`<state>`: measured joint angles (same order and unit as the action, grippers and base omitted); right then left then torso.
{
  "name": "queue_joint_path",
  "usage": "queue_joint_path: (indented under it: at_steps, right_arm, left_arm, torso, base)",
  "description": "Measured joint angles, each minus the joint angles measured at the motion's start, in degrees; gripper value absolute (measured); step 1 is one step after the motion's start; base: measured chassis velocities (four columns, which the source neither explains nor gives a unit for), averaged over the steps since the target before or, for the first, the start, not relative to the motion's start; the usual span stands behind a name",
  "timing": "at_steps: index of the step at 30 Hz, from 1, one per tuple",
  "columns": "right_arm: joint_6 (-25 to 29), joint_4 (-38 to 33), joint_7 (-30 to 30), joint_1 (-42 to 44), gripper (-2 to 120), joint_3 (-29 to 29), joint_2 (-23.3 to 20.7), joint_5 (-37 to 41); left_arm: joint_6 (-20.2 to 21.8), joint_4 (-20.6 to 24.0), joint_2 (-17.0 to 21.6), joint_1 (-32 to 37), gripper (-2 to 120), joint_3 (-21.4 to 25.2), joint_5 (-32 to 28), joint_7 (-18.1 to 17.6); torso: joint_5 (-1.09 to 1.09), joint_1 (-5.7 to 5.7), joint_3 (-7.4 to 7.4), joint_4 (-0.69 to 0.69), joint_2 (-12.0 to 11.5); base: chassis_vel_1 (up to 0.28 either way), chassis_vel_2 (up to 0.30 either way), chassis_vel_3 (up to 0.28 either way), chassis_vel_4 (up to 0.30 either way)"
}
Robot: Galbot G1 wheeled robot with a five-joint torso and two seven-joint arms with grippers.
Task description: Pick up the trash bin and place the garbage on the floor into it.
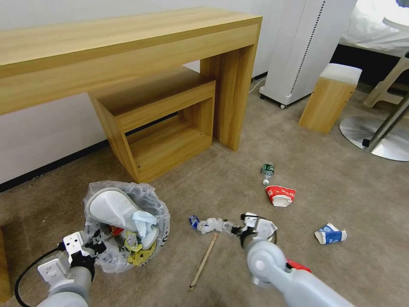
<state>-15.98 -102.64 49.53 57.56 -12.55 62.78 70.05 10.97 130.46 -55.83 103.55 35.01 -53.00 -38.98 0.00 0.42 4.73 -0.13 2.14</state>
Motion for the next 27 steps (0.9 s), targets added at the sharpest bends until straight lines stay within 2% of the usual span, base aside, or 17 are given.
queue_joint_path:
  at_steps: [6,10,19,27]
  right_arm:
    - [-1.55,5.63,-1.44,1.27,100,0.49,5.89,-3.34]
    - [-1.56,8.72,-1.86,1.41,100,-0.41,7.8,-3.88]
    - [-0.73,12.87,-2.49,1.44,100,-2.32,9.87,-5.35]
    - [-0.03,13.81,-3.16,1.7,100,-2.19,10.42,-5.7]
  left_arm:
    - [0.0,-0.99,-0.52,-0.53,0,-0.68,0.64,-0.2]
    - [0.0,-1.57,-0.61,-0.85,0,-0.9,0.74,-0.27]
    - [0.04,-2.6,-1.33,-0.76,0,-1.29,1.42,-0.25]
    - [0.06,-2.74,-1.73,-0.6,0,-1.86,1.83,0.01]
  torso:
    - [-0.01,0.0,0.0,0.0,0.0]
    - [0.0,0.0,0.0,-0.01,0.0]
    - [0.0,0.0,0.0,-0.01,0.0]
    - [0.0,0.0,0.0,-0.01,0.0]
  base:
    - [0.0,0.0,0.0,0.0]
    - [0.0,0.0,0.0,0.0]
    - [0.0,0.0,0.0,0.0]
    - [0.0,0.0,0.0,0.0]
